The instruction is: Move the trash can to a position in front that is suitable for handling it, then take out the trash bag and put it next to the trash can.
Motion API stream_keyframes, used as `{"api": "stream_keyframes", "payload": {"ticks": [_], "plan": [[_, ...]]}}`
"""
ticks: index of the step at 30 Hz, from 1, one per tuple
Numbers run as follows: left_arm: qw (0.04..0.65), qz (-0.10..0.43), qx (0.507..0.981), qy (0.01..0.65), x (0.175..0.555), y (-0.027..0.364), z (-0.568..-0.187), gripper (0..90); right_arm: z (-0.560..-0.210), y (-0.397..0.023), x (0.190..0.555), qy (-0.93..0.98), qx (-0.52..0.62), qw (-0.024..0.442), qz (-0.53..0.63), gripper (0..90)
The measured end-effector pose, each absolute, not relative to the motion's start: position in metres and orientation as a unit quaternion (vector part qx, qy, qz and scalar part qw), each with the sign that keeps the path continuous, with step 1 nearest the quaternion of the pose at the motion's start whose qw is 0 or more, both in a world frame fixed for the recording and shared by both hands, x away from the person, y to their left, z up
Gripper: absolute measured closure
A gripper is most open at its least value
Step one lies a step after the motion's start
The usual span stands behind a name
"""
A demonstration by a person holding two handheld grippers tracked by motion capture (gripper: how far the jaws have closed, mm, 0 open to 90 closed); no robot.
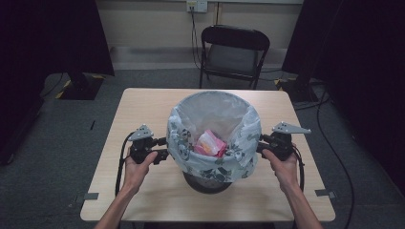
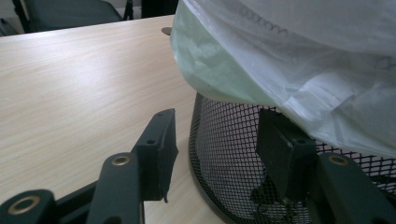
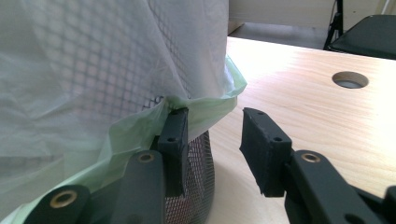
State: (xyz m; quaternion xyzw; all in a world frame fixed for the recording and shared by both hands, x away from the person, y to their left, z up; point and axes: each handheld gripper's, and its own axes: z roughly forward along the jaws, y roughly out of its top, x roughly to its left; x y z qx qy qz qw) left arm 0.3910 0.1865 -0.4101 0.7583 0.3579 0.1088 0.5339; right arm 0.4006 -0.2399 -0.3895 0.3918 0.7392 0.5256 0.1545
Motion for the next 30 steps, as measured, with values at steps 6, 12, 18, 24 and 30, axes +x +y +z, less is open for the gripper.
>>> {"api": "stream_keyframes", "payload": {"ticks": [6, 12, 18, 24, 30], "plan": [[0.542, 0.091, 0.763, 0.342, 0.378, 0.196, -0.407, 45.2, -0.389, -0.235, 0.398, 0.746, 0.382, 0.148, 0.525, 61.5], [0.540, 0.090, 0.767, 0.334, 0.371, 0.201, -0.409, 37.9, -0.387, -0.232, 0.392, 0.753, 0.377, 0.153, 0.517, 56.1], [0.506, 0.102, 0.773, 0.368, 0.379, 0.202, -0.413, 28.0, -0.387, -0.238, 0.398, 0.740, 0.401, 0.177, 0.509, 45.6], [0.515, 0.119, 0.748, 0.401, 0.386, 0.223, -0.411, 25.3, -0.375, -0.245, 0.398, 0.733, 0.400, 0.172, 0.522, 39.0], [0.530, 0.149, 0.737, 0.392, 0.386, 0.232, -0.390, 25.3, -0.360, -0.246, 0.404, 0.734, 0.392, 0.180, 0.525, 35.2]]}}
